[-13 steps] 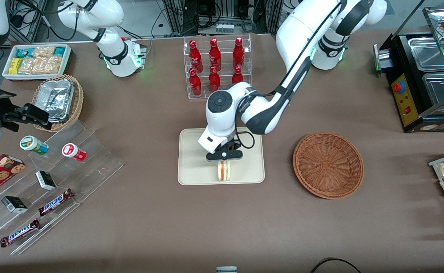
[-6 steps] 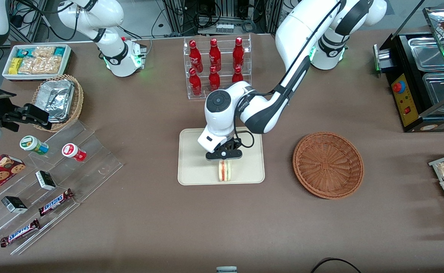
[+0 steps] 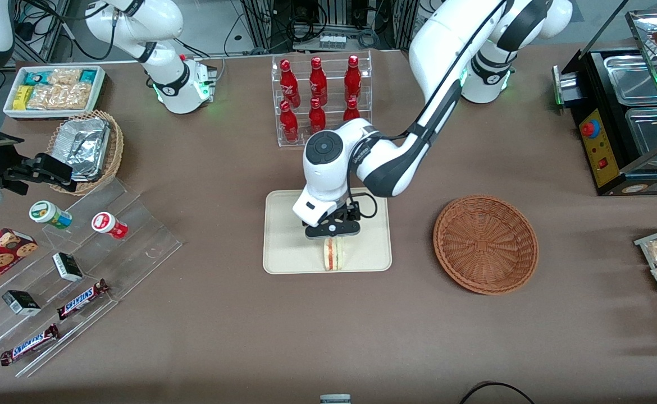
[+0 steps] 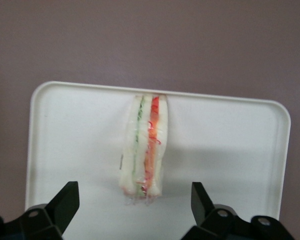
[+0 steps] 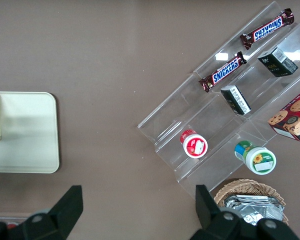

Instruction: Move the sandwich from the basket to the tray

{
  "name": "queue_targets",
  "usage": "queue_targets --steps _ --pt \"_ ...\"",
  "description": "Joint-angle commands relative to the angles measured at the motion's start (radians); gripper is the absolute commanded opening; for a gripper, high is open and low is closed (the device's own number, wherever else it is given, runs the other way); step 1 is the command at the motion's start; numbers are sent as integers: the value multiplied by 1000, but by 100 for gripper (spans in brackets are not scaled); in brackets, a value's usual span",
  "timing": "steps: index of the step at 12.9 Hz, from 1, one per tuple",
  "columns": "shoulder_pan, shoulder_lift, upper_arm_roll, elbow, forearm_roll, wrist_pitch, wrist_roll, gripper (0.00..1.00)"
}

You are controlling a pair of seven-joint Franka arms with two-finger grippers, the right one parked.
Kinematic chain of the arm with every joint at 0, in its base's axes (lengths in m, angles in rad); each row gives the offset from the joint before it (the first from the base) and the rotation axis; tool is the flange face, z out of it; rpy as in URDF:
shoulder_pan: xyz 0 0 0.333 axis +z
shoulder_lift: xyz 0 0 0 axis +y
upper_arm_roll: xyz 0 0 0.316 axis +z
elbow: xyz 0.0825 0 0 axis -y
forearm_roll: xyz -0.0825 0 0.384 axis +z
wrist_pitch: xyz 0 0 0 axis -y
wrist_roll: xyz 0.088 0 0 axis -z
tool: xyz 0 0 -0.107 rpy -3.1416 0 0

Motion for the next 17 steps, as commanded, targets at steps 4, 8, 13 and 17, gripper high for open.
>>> queue_targets --steps 4,8,13,17 --pt "173 -279 6 -16 -25 -333 -9 99" --pt "351 -442 4 -68 -94 -468 190 99" --pt "567 -574 4 -83 -165 -637 569 99" --pt "660 -764 68 -281 -249 -637 839 99"
